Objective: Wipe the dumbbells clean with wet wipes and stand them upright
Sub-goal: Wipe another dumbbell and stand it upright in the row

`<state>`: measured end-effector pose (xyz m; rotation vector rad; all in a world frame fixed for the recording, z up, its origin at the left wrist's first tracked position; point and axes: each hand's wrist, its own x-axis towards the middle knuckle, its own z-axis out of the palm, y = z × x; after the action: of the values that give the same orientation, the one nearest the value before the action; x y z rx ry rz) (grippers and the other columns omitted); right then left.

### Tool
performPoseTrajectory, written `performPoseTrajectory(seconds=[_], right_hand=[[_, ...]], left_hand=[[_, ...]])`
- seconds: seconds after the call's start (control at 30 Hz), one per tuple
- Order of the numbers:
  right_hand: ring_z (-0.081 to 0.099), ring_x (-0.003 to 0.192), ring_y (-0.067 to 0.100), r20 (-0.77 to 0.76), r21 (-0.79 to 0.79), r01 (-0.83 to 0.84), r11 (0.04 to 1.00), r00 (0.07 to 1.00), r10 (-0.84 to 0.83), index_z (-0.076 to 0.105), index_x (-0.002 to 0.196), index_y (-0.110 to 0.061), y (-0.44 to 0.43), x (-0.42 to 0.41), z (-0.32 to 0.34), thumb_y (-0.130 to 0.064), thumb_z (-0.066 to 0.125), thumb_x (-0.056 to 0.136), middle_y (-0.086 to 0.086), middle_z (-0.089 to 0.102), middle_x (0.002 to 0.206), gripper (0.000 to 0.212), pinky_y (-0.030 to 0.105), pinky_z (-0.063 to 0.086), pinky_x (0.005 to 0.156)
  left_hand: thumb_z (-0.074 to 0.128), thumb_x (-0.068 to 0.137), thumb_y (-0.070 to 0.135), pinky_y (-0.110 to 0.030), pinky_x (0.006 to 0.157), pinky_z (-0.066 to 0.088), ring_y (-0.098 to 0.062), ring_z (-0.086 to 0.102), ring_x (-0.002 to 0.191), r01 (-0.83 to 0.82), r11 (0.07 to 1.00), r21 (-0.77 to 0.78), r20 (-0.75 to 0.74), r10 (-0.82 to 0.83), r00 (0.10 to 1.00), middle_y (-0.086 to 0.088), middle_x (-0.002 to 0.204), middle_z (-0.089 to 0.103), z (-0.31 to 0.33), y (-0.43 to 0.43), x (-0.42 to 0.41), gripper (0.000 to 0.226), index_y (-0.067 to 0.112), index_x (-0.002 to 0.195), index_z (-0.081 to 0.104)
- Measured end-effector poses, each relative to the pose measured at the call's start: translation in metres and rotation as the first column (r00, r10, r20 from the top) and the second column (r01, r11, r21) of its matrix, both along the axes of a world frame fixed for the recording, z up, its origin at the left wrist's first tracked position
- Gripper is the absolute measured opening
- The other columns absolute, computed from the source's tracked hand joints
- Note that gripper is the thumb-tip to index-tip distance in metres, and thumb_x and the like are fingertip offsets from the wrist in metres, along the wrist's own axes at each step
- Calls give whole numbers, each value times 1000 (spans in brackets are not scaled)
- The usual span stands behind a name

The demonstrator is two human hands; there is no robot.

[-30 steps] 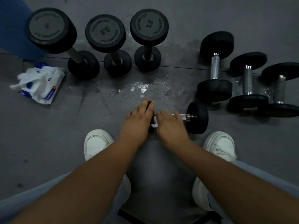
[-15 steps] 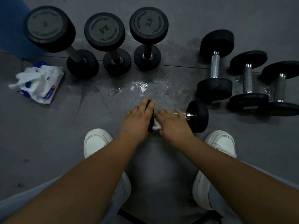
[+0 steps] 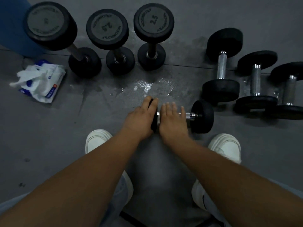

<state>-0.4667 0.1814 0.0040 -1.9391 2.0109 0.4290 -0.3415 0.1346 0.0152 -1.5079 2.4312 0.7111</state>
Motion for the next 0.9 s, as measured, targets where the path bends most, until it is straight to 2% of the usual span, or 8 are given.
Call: performPoseTrajectory(seconds=[0.1,0.23,0.43,0.63,0.7,0.77,0.83,0.9], right_hand=[[33,140,32,4,40,-7,999,1000,6,37,145,-3,29,7,5,-27,16,84,16,37,150,69,55,22,113],[18,146,29,-9,-10,-28,1000,1000,28,29,149,-8,-3,-5,-3,-26,19,92,12,29,155,61,54,8,116],[18,146,31,-122,32,-55,998,991,59,22,152,-7,31,-18,3,-26,27,94,13,21,158,61,55,14,115],[15,146,32,-168,72,70,995,984,-57,14,152,-1,24,-25,9,-24,13,94,18,18,158,62,52,13,115],[29,141,31,-110,65,35,997,994,-28,32,146,-5,20,-30,15,-25,6,86,16,36,150,69,50,21,112],[51,119,25,80,-35,106,994,991,-103,57,120,-20,-5,-35,18,-25,30,87,5,59,122,43,40,36,97],[58,93,22,302,-60,276,959,921,-246,59,95,-28,-31,-40,26,-19,48,83,-2,63,98,19,32,40,74],[58,88,29,386,-134,366,921,875,-292,53,100,-28,-45,-46,33,-14,45,86,5,63,98,21,32,37,64]], left_hand=[[76,76,28,-46,86,51,-34,53,111,17,1000,7,13,-17,1000,0,158,4,1,2,1,101,24,152,9],[78,74,32,-47,87,50,-35,53,115,3,1000,29,30,-4,1000,1,159,5,-3,-4,-1,104,25,152,10],[84,66,27,-48,88,51,-36,53,115,8,997,83,30,-10,1000,1,158,4,-2,-6,-1,114,25,152,9],[87,61,28,-45,84,50,-35,53,115,11,995,98,56,-16,998,4,157,4,1,-10,-1,121,27,152,7],[86,62,27,-45,83,50,-36,53,116,5,994,107,45,-10,999,4,157,4,2,-10,-2,119,27,152,8],[86,62,27,-46,85,50,-37,54,115,2,994,111,43,-7,999,3,156,8,2,-15,-3,118,26,152,10],[86,63,27,-46,85,50,-38,54,114,2,994,114,46,-8,999,3,156,9,3,-17,-3,118,25,153,10],[85,64,27,-44,83,49,-37,54,114,-1,994,106,47,-4,999,4,156,7,3,-15,-3,117,25,153,9]])
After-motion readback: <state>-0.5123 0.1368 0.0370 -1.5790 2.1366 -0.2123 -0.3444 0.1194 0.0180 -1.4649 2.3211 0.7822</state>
